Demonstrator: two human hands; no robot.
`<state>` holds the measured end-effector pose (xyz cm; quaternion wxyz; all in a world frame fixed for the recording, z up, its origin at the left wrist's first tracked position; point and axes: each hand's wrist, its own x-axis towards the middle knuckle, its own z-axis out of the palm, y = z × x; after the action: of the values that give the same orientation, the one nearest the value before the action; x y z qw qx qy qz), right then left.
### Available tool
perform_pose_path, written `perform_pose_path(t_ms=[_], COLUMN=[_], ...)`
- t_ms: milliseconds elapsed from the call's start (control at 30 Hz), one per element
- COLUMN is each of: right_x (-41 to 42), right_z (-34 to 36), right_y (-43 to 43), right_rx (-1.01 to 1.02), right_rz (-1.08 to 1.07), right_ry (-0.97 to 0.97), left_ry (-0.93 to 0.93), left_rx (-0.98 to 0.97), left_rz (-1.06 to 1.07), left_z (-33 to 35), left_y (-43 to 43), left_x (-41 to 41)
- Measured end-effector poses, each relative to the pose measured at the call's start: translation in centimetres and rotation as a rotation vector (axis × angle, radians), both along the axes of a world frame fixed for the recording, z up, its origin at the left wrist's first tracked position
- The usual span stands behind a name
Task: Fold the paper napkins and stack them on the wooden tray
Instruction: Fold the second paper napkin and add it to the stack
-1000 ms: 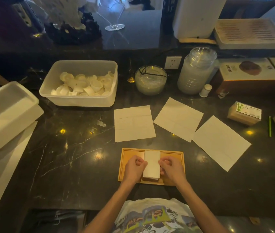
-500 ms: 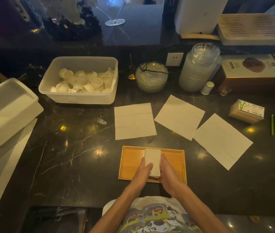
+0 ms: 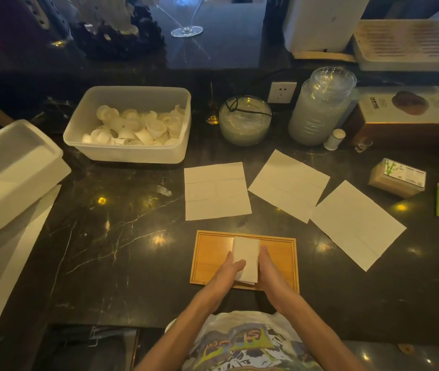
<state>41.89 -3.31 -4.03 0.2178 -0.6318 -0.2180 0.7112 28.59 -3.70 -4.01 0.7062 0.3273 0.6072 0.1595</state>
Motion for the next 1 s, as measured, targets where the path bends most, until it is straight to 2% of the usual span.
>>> perform_pose_path(t_ms=[100, 200, 300, 400, 533, 700, 800, 867, 933, 1000], right_x=[0.7, 2.0, 2.5, 1.3, -1.5, -3.7, -4.0, -3.7, -2.9, -1.8], right_z=[0.5, 0.4, 0.4, 0.5, -0.5, -2.5, -2.9, -2.7, -2.4, -1.7], right_y=[0.4, 2.1, 6.5, 12.3, 17.9, 19.6, 19.5, 19.4, 19.1, 18.4], right_rx=[0.019, 0.213, 0.362, 0.441, 0.423, 0.331, 0.314, 0.289, 0.283, 0.275], right_rz=[-0.004, -0.007, 0.029, 0.079, 0.222, 0.458, 0.501, 0.494, 0.5, 0.52], right_ry=[-0.145, -0.387, -0.489, -0.584, -0.768, -1.066, -1.116, -1.071, -1.0, -0.935], left_ry=[0.155, 0.342, 0.526, 0.746, 0.827, 0.976, 0.995, 0.967, 0.752, 0.413], left_rx=[0.037, 0.174, 0.283, 0.269, 0.167, 0.101, 0.077, 0.153, 0.311, 0.386], left_rz=[0.069, 0.203, 0.283, 0.26, 0.231, 0.122, 0.057, 0.02, 0.076, 0.146], left_z=[-0.3, -0.2, -0.1, -0.3, -1.7, -3.3, -3.9, -3.7, -2.5, 0.2], left_y=[0.9, 4.0, 8.5, 13.0, 16.7, 17.9, 18.1, 18.1, 18.1, 18.1], left_x=[-1.3, -4.2, -7.2, -9.2, -10.0, -9.0, -8.6, -8.7, -8.9, -9.3])
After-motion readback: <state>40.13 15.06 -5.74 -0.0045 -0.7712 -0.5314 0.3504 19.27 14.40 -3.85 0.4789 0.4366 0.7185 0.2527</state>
